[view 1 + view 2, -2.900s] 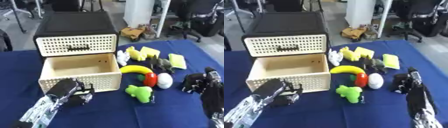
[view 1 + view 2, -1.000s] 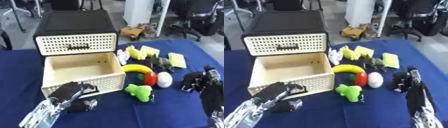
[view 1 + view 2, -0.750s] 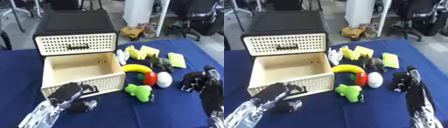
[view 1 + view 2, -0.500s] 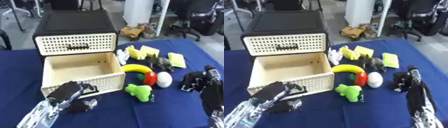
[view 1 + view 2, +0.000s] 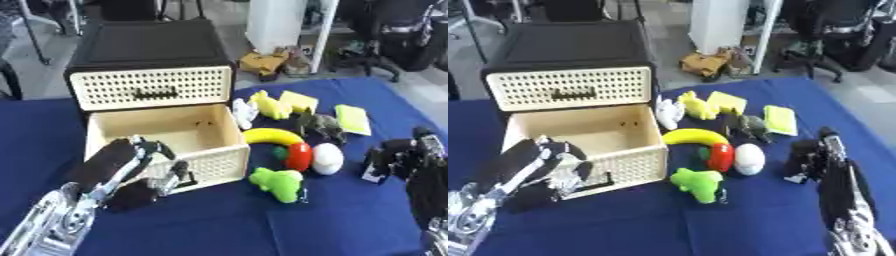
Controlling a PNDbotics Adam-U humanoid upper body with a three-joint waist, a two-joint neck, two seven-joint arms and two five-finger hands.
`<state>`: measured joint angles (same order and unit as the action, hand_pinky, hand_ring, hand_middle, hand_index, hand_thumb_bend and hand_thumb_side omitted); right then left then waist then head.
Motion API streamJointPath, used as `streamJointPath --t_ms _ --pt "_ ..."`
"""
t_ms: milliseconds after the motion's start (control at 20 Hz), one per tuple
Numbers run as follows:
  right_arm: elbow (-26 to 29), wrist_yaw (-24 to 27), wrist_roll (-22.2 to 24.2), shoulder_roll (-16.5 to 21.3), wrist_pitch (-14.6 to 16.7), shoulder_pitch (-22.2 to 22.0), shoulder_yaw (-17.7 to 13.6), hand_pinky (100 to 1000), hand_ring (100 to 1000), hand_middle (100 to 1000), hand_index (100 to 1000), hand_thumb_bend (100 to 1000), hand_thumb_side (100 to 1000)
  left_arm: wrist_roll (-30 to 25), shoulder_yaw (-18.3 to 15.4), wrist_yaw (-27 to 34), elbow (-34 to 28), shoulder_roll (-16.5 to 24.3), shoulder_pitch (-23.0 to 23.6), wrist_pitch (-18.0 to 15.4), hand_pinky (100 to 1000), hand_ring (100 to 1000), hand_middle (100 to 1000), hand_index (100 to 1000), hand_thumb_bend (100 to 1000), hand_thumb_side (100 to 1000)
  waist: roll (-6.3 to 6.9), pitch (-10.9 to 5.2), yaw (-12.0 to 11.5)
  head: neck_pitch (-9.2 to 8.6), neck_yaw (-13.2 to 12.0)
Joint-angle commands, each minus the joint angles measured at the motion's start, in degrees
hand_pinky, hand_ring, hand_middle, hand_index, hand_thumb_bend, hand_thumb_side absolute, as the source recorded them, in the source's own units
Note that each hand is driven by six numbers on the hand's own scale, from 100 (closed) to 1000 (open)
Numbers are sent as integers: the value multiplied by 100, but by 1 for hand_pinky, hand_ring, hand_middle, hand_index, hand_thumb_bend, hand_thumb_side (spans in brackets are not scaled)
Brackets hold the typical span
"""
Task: Pick up objects from table and place into drawer.
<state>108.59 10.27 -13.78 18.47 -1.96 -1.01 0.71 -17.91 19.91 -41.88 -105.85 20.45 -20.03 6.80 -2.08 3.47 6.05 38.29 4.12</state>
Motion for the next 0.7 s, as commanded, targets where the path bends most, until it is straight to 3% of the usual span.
streamJointPath --t_ms 50,400,700 --pt "145 -71 33 347 -38 108 -47 407 454 454 577 100 922 133 -141 227 -167 150 -18 105 100 100 100 704 289 1000 -17 -56 -16 38 22" --pt "144 -312 387 923 -183 314 91 408 470 470 617 100 801 454 -349 479 -161 194 81 244 100 100 100 704 295 1000 -51 -59 -67 36 37" --pt "62 -864 929 1380 -345 682 363 415 492 498 654 100 775 604 -454 574 -120 172 116 303 100 100 100 703 297 1000 -76 -59 -132 37 63"
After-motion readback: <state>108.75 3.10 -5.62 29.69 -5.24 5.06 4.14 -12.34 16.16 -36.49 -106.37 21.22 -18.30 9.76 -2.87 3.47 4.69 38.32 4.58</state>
